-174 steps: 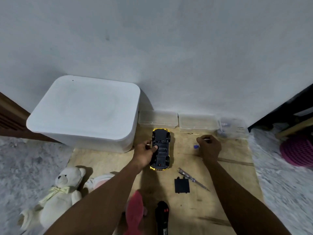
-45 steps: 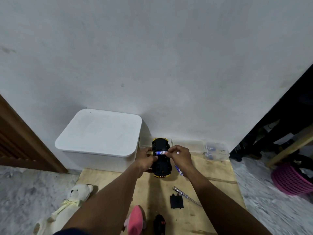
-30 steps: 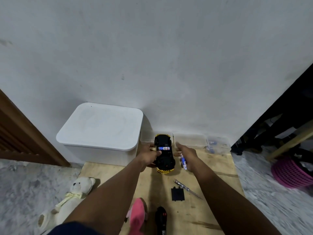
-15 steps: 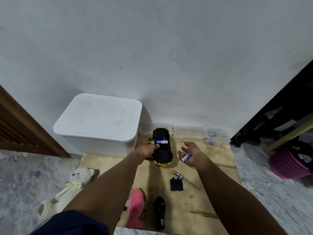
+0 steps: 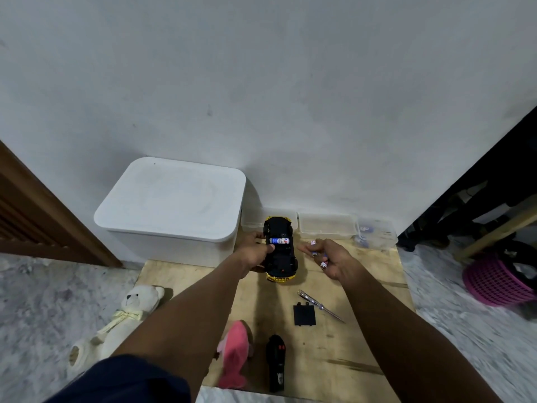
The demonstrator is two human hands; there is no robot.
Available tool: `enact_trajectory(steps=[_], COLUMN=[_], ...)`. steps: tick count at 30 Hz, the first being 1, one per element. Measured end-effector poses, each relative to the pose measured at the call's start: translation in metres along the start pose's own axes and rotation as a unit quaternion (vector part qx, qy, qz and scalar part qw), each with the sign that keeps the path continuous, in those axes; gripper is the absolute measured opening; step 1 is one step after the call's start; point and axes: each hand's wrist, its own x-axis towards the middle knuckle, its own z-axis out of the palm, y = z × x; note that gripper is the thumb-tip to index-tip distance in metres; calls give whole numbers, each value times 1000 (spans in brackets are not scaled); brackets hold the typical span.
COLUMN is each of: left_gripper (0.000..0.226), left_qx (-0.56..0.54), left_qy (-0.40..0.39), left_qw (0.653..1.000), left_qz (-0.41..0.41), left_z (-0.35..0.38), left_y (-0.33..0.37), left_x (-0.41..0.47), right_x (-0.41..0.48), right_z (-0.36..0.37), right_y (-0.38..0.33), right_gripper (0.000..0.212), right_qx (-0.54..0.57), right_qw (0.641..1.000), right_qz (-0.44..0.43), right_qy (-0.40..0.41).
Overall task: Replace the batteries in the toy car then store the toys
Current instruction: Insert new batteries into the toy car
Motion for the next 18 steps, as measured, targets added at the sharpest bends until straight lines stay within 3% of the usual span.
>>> enact_trajectory(steps=[5, 12, 18], left_gripper=[38, 38, 27], left_qx=[-5, -12, -17], left_qy=[1, -2, -19], left_qw=[1000, 1000, 1000], left_qz=[-1, -8, -12], left_z=[4, 3, 1], left_y=[2, 4, 5], left_x=[-1, 0, 1], right_x=[-13, -20, -29], right_z=[7, 15, 25], right_y=[-6, -13, -17], right_gripper=[24, 26, 25], right_qx=[-10, -119, -231], right_qw=[998, 986, 949], right_qz=[-50, -116, -214], right_qy=[-34, -17, -15])
